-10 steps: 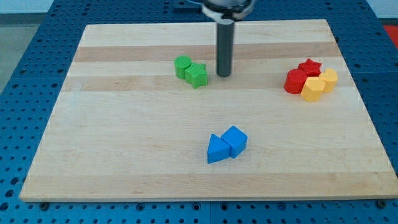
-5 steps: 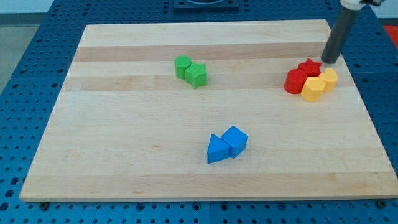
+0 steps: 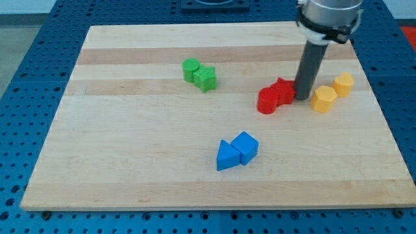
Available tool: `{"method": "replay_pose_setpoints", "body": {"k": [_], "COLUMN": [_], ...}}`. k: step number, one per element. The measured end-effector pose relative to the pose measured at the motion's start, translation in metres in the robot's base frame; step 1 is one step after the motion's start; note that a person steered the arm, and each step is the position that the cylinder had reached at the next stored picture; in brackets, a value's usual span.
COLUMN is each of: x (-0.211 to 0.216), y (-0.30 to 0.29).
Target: Push red blocks into green blocks
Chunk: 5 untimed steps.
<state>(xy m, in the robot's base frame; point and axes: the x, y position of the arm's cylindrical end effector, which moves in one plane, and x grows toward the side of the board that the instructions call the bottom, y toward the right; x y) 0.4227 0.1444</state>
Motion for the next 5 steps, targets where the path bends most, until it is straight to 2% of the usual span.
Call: {"method": "replay_pose_setpoints", "body": {"k": [3, 5], "x": [0.04, 0.041], "y": [-0.105, -0.155]}}
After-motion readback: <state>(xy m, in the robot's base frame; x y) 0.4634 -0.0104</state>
